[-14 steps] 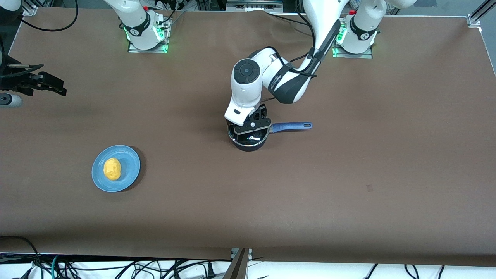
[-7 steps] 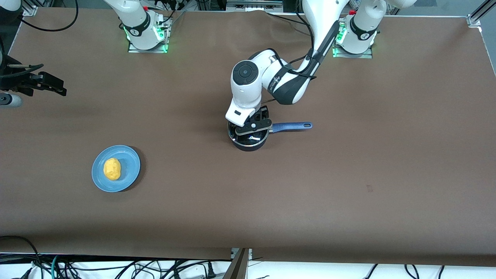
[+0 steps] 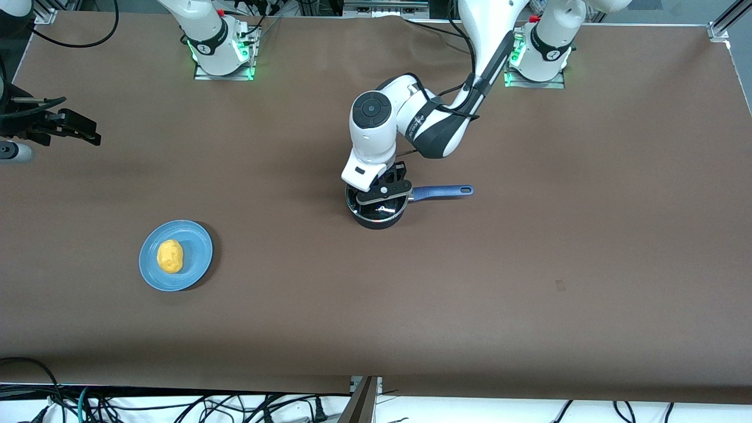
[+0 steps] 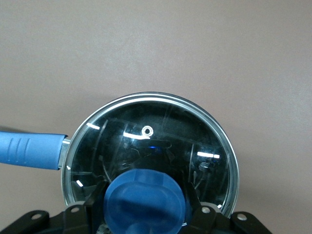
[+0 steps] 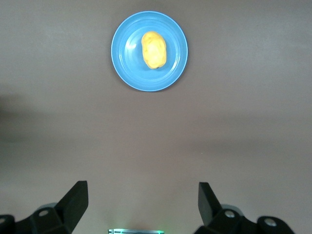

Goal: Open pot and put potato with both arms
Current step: 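Lift the glass lid off the saucepan with the left gripper, then carry the lid aside with the left gripper while the right gripper reaches the potato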

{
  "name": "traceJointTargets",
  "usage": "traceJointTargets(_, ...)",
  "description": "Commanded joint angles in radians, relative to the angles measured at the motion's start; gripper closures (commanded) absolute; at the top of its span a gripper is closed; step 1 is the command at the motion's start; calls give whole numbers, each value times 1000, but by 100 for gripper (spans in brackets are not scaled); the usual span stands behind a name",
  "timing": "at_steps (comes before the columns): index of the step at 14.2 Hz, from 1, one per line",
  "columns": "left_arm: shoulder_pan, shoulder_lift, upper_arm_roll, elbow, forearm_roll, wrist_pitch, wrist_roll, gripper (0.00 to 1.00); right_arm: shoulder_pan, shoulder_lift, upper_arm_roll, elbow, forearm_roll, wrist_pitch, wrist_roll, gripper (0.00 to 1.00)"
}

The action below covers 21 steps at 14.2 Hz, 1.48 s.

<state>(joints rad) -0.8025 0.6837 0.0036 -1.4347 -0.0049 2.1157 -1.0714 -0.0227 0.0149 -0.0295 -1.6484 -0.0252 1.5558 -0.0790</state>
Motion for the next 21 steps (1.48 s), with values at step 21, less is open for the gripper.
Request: traceJointTargets(21,813,-267,104,-420,-56,136,1603,38,6,483,0,-33,-24,652,-8,0)
